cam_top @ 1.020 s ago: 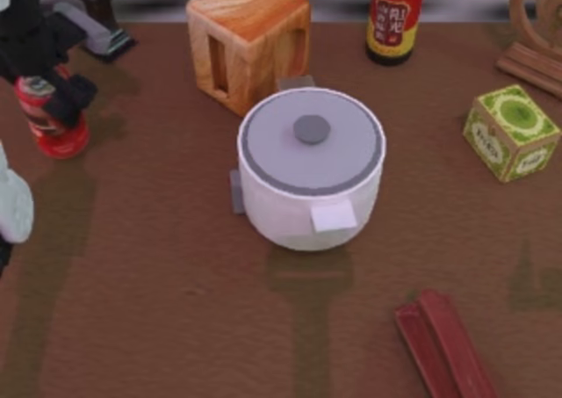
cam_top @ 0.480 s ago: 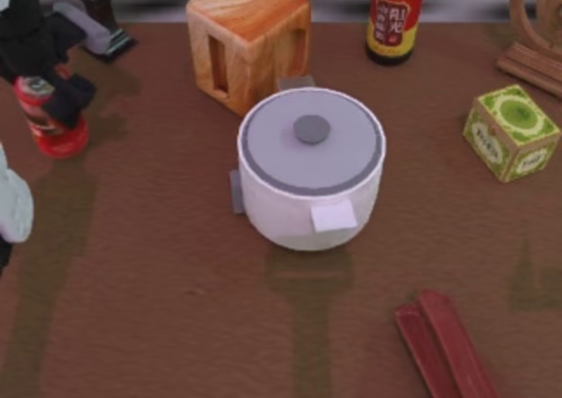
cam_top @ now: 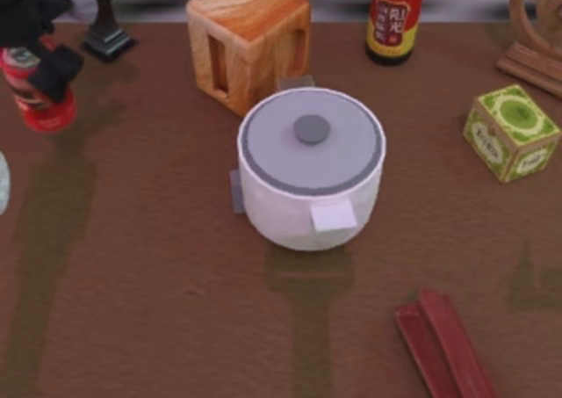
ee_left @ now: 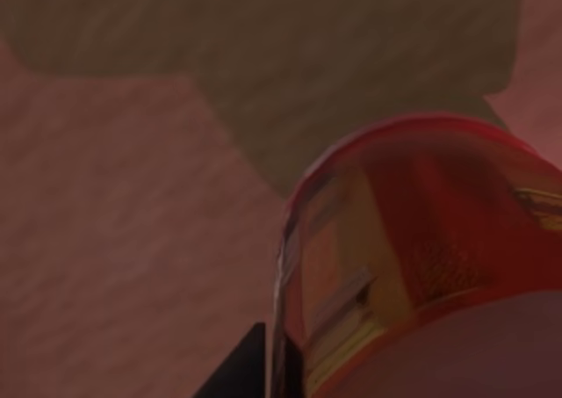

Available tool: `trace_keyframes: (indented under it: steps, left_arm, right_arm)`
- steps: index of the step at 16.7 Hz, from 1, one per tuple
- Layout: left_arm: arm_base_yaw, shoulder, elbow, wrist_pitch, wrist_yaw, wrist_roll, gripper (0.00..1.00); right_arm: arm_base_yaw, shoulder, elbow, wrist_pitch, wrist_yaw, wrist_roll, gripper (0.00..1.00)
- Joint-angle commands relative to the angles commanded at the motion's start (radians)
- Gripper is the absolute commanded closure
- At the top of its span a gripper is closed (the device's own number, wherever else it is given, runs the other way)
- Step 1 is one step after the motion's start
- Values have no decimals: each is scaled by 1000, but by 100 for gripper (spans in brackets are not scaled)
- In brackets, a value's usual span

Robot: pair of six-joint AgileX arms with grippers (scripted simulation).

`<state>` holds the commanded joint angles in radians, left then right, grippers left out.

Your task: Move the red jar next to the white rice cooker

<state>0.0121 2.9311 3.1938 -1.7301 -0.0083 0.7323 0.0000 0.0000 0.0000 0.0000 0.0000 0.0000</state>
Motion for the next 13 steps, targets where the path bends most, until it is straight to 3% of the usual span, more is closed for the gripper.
trace_keyframes:
  steps: [13]
  left_arm:
    - [17, -664, -1056, 321, -9, 4, 100]
  right_arm:
    - [0, 0, 0, 0, 0, 0, 0]
